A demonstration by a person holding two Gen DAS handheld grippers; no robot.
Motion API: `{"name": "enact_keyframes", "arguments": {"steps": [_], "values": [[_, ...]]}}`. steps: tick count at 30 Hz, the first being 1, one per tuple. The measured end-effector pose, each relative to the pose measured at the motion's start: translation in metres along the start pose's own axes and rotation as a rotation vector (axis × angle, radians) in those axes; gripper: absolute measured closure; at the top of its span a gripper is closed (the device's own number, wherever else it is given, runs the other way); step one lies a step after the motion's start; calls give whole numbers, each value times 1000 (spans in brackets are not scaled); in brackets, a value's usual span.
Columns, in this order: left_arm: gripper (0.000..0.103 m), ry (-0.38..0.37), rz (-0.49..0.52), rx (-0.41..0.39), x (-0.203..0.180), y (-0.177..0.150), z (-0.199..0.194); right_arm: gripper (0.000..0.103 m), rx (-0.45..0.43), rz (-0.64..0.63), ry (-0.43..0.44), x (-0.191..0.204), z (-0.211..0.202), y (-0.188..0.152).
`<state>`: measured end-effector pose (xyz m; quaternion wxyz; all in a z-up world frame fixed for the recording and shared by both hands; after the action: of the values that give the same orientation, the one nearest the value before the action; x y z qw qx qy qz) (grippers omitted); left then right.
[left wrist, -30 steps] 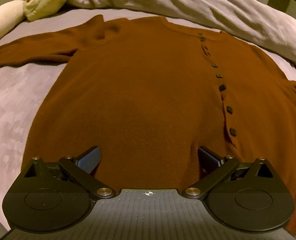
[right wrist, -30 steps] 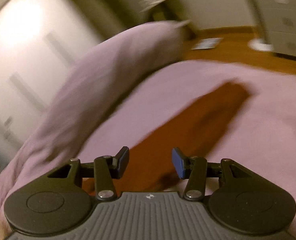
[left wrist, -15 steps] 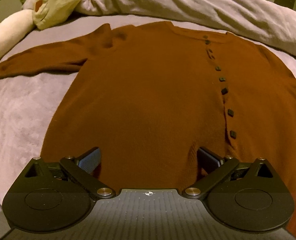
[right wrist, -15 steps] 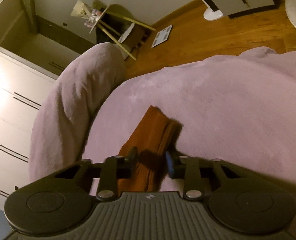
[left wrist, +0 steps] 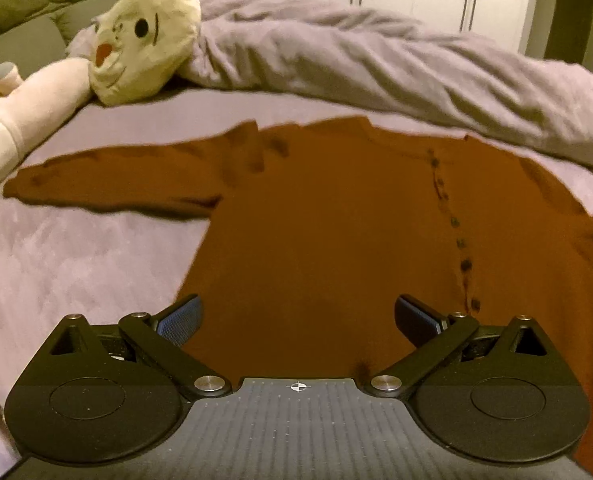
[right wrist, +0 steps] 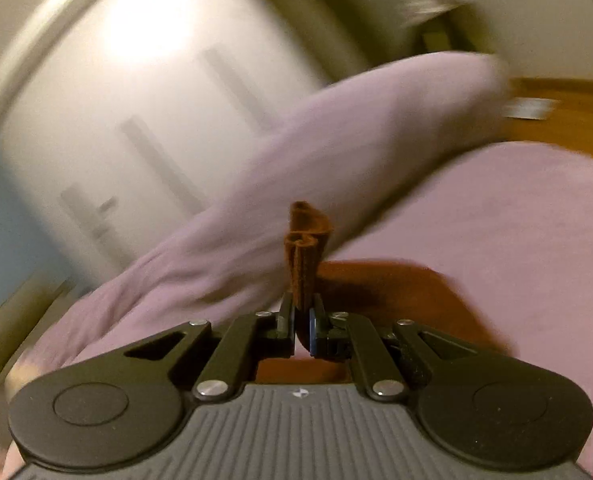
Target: Fold small clothes
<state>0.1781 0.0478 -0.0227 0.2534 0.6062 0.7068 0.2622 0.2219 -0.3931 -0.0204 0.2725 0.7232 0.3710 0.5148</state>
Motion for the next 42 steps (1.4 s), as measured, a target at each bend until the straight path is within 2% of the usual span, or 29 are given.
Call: {"name": "enact_keyframes", "arguments": {"steps": [2, 3, 4, 5, 6, 10, 12, 14, 18, 20, 25, 26, 29, 32, 34, 36, 38, 42], "values": [[0, -14, 3, -13, 0, 7, -3, 97, 87, -34, 120, 51, 17, -29], [0, -27, 6, -21, -1, 11, -5, 93, 137, -49, 156, 67, 25, -43], [0, -53, 11, -28, -5, 15, -6, 81, 199, -54, 187, 80, 32, -58], [0, -87, 16, -30, -10, 18, -7, 76, 247, -36, 199, 85, 37, -73], [0, -120, 21, -28, -17, 22, -6, 69, 258, -19, 193, 85, 36, -83], [0, -281, 40, -8, -60, 41, 4, 69, 262, 8, 98, 55, 19, -103], [0, -368, 60, 5, -93, 54, 17, 69, 280, 31, 78, 38, 3, -114], [0, -424, 79, 26, -123, 61, 33, 69, 321, 25, 71, 22, -14, -129], [0, -521, 31, 144, -171, 64, 73, 69, 383, 26, 79, 1, -30, -155], [0, -523, 7, 189, -183, 62, 89, 72, 395, 30, 101, -8, -37, -164], [0, -511, 3, 245, -192, 49, 110, 74, 391, 41, 129, -16, -39, -160], [3, -514, -2, 252, -193, 47, 112, 75, 386, 44, 127, -15, -38, -159], [32, -533, -28, 291, -195, 44, 119, 77, 344, -9, 93, -15, -43, -154], [33, -533, -21, 308, -199, 41, 132, 80, 308, -124, 27, -7, -45, -152], [40, -540, -24, 298, -201, 44, 134, 84, 302, -204, -5, -1, -44, -155], [73, -542, -42, 305, -200, 47, 136, 91, 292, -297, -53, 3, -46, -160], [88, -538, -78, 330, -197, 48, 141, 95, 284, -381, -95, 8, -46, -164], [93, -540, -68, 315, -191, 51, 136, 96, 292, -443, -134, 11, -42, -169]]}}
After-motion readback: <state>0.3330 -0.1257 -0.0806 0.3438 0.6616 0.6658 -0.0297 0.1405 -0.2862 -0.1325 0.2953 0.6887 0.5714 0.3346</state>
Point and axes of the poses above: each gripper's, at about its wrist camera, not at the fingertips, and z roughly the way its jaws point, x to its left, y to its top, the point moved 5 cm from there along z, roughly the way its jaws point, and after that the axes turned 2 degrees about -z, right-handed, at the moved point
